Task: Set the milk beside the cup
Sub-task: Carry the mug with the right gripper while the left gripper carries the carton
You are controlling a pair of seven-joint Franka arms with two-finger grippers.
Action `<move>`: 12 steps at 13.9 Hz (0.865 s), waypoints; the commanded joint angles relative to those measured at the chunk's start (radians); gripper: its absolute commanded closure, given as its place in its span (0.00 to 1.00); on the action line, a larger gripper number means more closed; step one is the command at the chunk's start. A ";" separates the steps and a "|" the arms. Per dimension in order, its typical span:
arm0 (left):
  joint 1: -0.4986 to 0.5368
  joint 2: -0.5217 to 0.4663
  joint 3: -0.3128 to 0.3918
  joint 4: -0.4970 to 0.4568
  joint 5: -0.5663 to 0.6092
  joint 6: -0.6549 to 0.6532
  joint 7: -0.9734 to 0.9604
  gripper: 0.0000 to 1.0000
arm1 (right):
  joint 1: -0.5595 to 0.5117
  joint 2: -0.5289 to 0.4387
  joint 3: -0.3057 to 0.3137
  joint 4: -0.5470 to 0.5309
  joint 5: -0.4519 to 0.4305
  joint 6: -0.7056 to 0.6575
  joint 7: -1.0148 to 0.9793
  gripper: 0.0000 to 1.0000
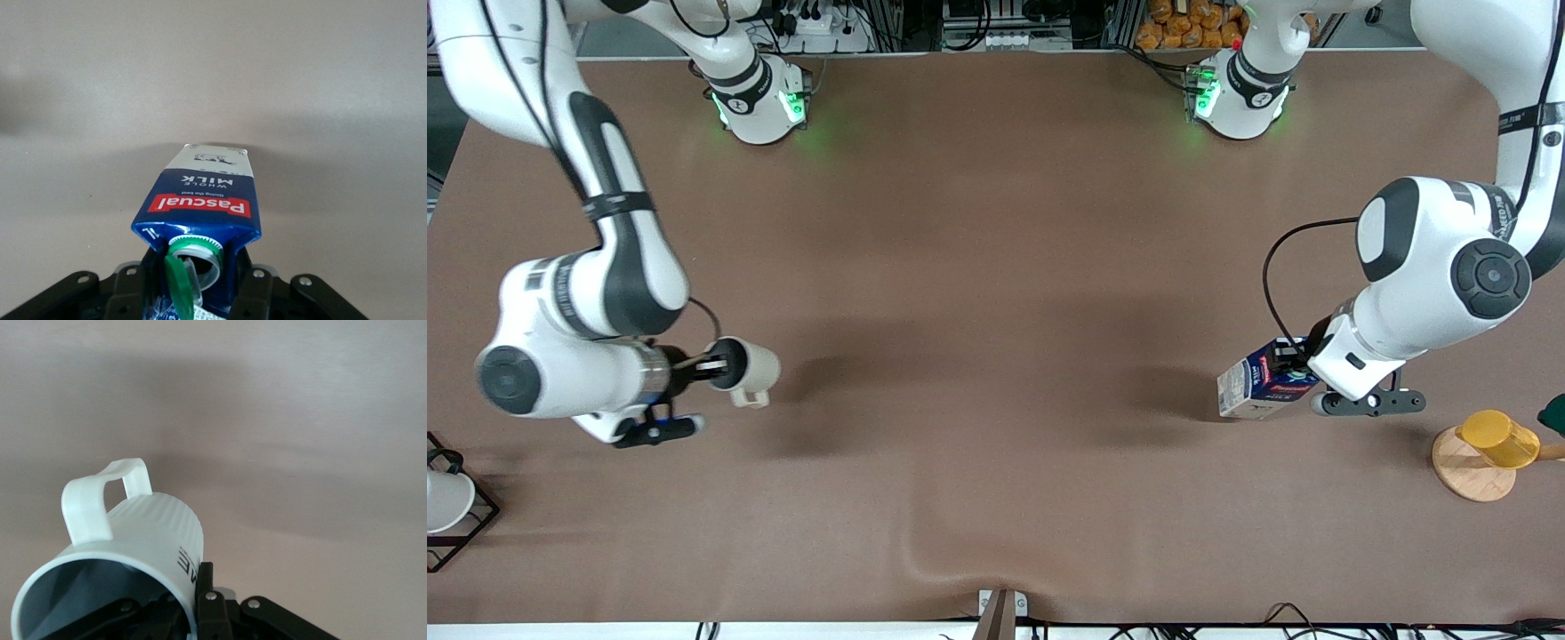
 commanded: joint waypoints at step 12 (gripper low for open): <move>-0.012 -0.031 -0.106 0.080 -0.021 -0.129 -0.163 0.86 | 0.397 0.093 -0.014 0.028 0.086 0.260 0.592 1.00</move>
